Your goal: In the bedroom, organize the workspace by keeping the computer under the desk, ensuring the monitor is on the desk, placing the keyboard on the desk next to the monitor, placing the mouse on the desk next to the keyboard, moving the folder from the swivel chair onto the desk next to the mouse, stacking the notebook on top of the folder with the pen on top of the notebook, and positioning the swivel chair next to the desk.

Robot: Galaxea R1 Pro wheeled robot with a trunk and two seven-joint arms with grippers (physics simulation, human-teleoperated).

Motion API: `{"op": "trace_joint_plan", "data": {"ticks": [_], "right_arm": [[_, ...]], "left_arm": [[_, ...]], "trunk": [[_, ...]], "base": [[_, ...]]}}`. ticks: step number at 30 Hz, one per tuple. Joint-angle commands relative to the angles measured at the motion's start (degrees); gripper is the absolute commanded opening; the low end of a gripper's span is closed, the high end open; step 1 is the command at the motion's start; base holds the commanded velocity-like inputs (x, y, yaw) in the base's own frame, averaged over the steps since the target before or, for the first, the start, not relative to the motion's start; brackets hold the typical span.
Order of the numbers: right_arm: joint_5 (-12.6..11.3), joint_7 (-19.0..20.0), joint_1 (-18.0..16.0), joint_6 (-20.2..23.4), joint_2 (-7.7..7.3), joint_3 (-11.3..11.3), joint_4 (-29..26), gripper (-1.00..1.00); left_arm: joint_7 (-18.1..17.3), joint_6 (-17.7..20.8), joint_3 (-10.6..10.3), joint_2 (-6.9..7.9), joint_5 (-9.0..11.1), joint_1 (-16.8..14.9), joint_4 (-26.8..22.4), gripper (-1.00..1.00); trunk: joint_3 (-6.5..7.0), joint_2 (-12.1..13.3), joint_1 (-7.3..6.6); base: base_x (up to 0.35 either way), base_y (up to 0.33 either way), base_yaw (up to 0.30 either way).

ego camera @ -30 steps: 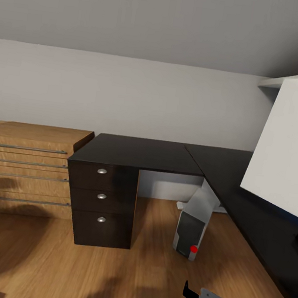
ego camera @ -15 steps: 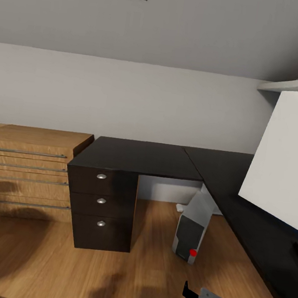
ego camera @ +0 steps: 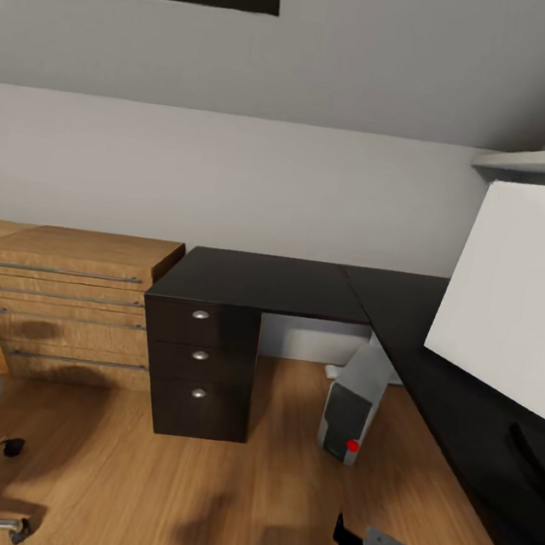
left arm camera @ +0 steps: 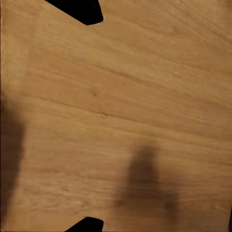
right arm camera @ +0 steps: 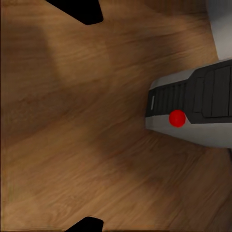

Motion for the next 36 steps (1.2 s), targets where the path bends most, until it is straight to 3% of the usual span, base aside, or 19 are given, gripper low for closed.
{"op": "trace_joint_plan", "data": {"ticks": [1, 15, 36], "right_arm": [[-0.17, -0.33, -0.06, -0.18, 0.01, 0.48, 0.13, 1.0], [-0.13, -0.33, -0.06, -0.17, -0.01, 0.48, 0.13, 1.0], [-0.12, -0.33, -0.06, -0.16, -0.04, 0.48, 0.14, 1.0]], "left_arm": [[0.14, -0.18, -0.13, -0.02, 0.19, -0.03, 0.04, 1.0], [0.22, -0.24, -0.13, -0.02, 0.19, -0.03, 0.04, 1.0], [0.29, -0.29, -0.13, -0.08, 0.19, -0.03, 0.04, 1.0]], "trunk": [[0.04, 0.39, -0.27], [1.39, 6.0, -3.35], [4.16, 14.42, -7.96]], "base": [[-0.311, 0.0, 0.071], [-0.271, -0.009, 0.089], [-0.023, -0.003, 0.07]]}}
